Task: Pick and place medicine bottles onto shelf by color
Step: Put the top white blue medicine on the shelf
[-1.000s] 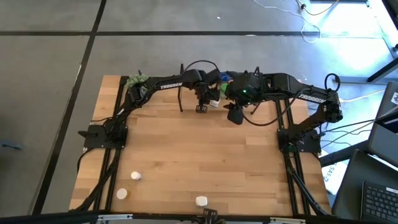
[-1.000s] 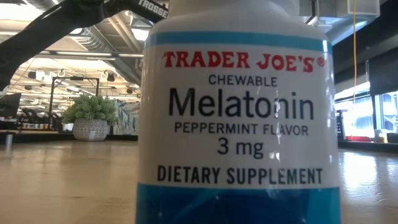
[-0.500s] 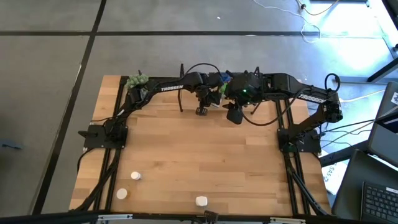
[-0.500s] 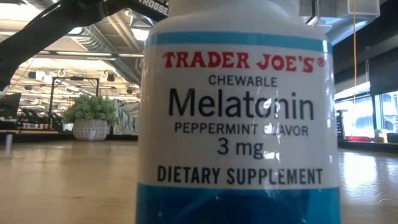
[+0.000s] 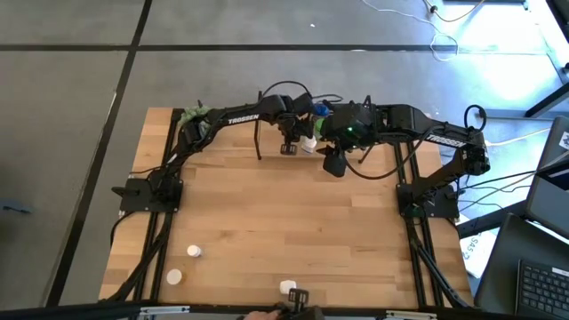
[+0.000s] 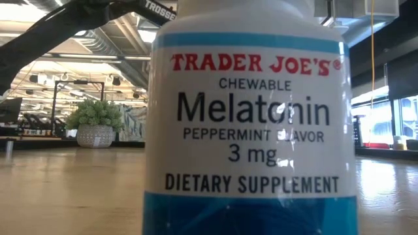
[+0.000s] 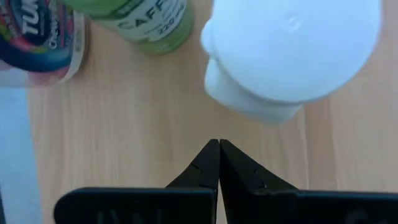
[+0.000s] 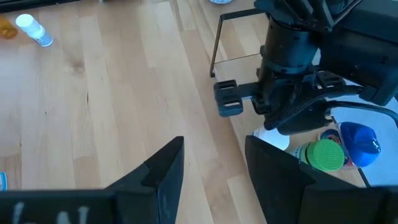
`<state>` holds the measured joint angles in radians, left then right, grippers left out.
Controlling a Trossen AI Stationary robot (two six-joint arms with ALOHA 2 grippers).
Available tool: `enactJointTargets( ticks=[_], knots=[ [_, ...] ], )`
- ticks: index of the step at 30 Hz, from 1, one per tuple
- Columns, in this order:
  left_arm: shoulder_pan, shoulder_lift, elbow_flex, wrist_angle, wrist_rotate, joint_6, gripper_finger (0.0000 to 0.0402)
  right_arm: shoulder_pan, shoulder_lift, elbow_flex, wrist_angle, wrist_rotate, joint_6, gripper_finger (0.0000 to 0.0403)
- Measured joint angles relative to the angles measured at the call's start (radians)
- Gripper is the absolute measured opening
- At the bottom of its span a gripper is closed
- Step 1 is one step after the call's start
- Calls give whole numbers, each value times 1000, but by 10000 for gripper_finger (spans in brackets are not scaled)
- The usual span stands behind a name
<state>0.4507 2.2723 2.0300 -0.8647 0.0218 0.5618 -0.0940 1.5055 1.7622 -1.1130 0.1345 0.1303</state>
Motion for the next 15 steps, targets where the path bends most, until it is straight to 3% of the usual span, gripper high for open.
enactJointTargets(
  ticks=[5, 15],
  knots=[
    [-7, 0, 0, 20, 57, 6, 0, 0, 0, 0, 2, 0, 0, 173],
    [-37, 0, 0, 29, 59, 25, 0, 0, 0, 0, 3, 0, 0, 173]
  ],
)
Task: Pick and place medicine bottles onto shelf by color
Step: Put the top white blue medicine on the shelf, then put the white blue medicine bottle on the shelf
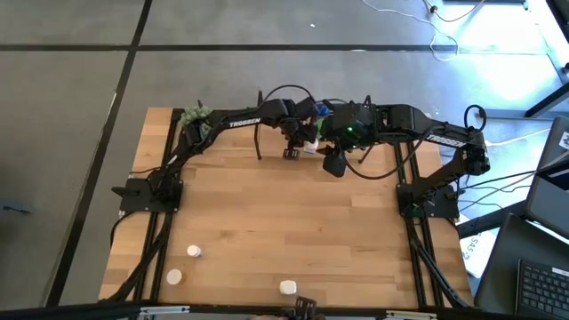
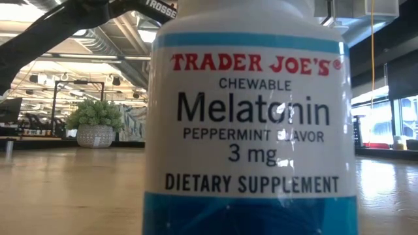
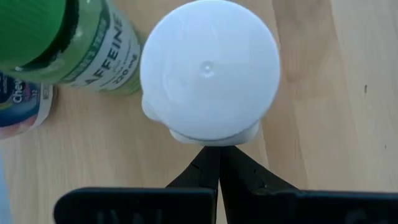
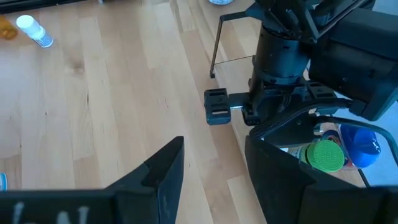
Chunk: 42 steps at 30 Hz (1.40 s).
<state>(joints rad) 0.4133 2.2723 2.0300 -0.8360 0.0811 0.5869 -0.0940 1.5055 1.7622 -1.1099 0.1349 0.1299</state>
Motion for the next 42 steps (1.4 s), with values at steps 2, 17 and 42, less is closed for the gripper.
enactJointTargets(
  ticks=[2, 17, 42],
  knots=[
    [-4, 0, 0, 5, 0, 0, 0, 0, 0, 0, 0, 1, 0, 173],
    [-23, 0, 0, 45, 0, 2, 0, 0, 0, 0, 14, 2, 0, 173],
    [-31, 0, 1, 43, -90, 33, 0, 0, 0, 0, 23, -2, 0, 173]
  ],
)
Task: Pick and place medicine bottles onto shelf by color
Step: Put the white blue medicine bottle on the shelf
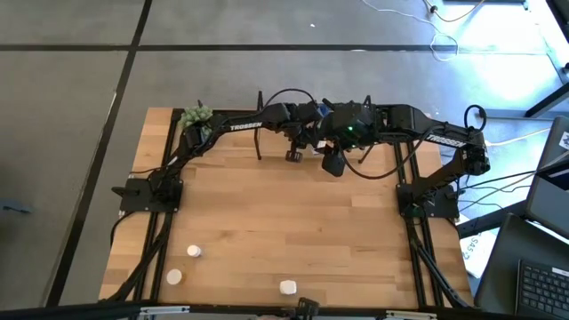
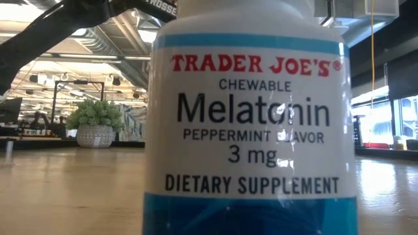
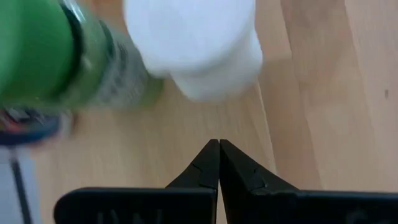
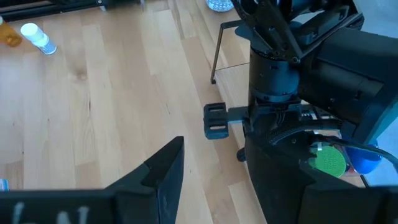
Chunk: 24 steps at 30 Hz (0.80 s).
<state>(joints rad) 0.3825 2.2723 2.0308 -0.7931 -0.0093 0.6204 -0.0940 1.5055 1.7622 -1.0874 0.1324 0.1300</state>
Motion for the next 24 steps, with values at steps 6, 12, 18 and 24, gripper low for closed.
enactJointTargets(
  ticks=[6, 12, 18, 24],
  knots=[
    [32, -25, 2, -112, 16, -47, 0, 4, -1, 23, -2, -3, -5, 173],
    [71, -92, 1, -205, 35, -94, 0, 42, -47, 31, -6, 5, -31, 173],
    [74, -196, 1, -281, 34, -129, 0, 94, -99, 32, -24, 53, -57, 173],
    [61, -315, 1, -417, 77, -181, 0, 134, -107, 32, -88, 55, -48, 173]
  ],
)
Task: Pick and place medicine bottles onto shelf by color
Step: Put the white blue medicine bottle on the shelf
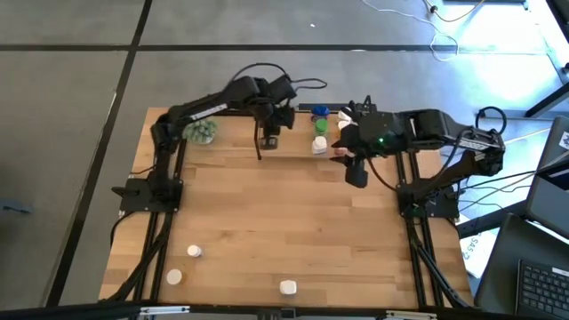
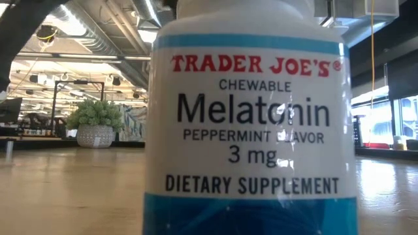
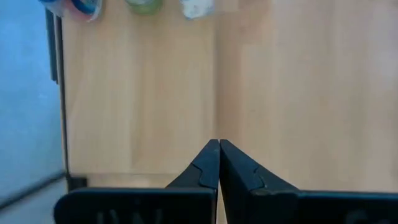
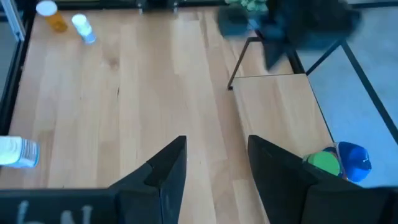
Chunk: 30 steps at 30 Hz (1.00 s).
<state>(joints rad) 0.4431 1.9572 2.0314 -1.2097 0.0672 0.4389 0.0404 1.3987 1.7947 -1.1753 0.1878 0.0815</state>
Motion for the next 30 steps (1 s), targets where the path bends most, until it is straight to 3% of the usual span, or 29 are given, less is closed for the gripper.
enactJointTargets(
  ticks=[4, 9, 15, 19, 25, 30],
  knots=[
    [-33, -79, 0, -104, 8, -47, 0, 3, 0, 0, 1, 3, 15, 173],
    [-71, -173, -2, -223, 89, -122, 0, 3, 0, 0, 3, 3, 20, 173],
    [-142, -315, -20, -330, 74, -230, 0, 10, 3, 0, 6, -2, 24, 173],
    [-210, -469, -149, -328, 62, -354, 0, 34, 8, 0, 15, -6, 32, 173],
    [-350, -707, -391, -326, -1, -681, 0, 83, 10, 0, 45, -5, 45, 173],
    [-498, -846, -517, -334, -1, -971, 0, 124, 14, 0, 75, -5, 38, 173]
  ],
)
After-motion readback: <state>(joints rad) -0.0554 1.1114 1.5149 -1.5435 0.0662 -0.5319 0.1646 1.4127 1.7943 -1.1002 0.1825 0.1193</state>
